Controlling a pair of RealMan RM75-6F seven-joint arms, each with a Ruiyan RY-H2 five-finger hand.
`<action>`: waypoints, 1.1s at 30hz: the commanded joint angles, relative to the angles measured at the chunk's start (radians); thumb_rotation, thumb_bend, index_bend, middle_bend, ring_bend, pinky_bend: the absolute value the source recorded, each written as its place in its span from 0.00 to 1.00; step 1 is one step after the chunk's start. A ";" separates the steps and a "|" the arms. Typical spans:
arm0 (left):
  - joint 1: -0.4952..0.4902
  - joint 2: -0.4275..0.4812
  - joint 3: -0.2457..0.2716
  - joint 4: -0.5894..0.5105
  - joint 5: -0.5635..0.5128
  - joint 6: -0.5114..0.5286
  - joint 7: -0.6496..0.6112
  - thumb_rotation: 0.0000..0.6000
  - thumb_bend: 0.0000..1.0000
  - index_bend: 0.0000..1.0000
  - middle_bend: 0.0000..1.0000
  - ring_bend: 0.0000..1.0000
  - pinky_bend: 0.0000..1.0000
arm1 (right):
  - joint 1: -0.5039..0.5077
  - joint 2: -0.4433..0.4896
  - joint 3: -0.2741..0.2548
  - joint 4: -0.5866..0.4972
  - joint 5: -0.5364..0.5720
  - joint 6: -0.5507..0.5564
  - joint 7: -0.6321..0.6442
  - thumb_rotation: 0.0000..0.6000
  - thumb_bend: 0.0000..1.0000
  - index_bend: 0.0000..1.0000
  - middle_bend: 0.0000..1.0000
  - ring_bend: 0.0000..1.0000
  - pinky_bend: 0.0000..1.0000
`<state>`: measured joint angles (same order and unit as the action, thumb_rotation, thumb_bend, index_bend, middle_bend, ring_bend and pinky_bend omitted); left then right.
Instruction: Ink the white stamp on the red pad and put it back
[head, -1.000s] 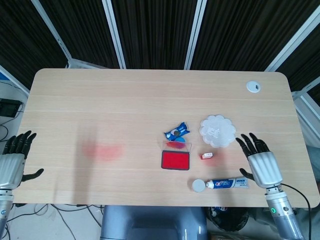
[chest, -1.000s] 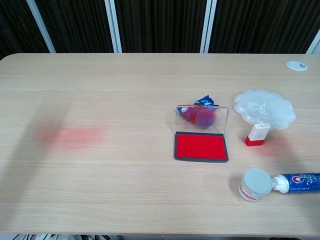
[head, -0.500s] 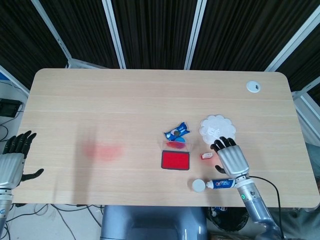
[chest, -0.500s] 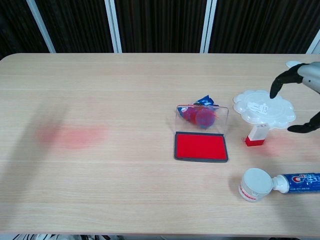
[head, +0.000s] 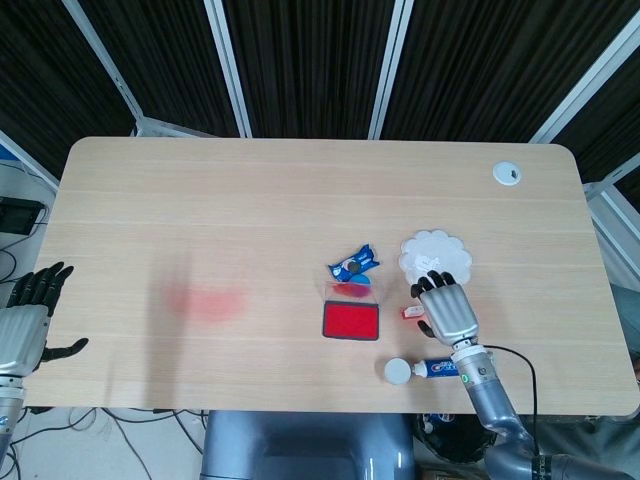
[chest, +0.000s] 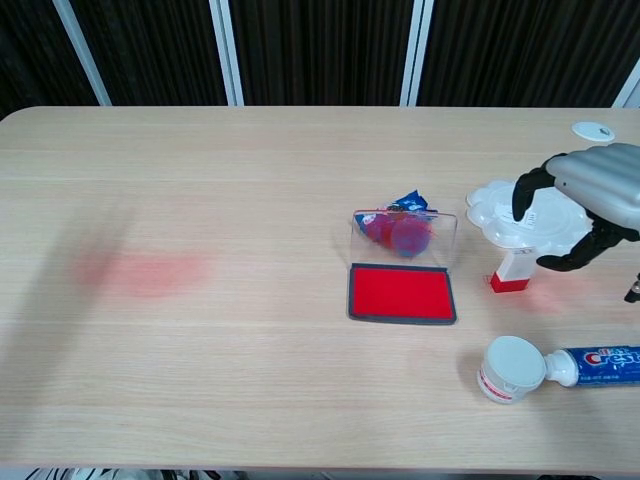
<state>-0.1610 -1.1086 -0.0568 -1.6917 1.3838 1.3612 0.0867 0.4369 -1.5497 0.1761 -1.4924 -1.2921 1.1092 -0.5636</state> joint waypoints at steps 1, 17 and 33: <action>-0.002 0.004 0.000 -0.004 -0.006 -0.007 -0.003 1.00 0.00 0.00 0.00 0.00 0.00 | 0.015 -0.021 0.003 0.028 0.018 -0.012 -0.002 1.00 0.30 0.44 0.35 0.23 0.27; -0.010 0.014 -0.002 -0.016 -0.031 -0.034 -0.009 1.00 0.00 0.00 0.00 0.00 0.00 | 0.063 -0.083 -0.005 0.113 0.089 -0.054 -0.010 1.00 0.36 0.44 0.35 0.23 0.27; -0.015 0.020 -0.004 -0.022 -0.043 -0.047 -0.018 1.00 0.00 0.00 0.00 0.00 0.00 | 0.082 -0.114 -0.021 0.160 0.132 -0.066 0.004 1.00 0.40 0.48 0.37 0.23 0.27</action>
<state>-0.1757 -1.0887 -0.0604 -1.7141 1.3413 1.3142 0.0682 0.5187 -1.6632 0.1558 -1.3336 -1.1612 1.0440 -0.5601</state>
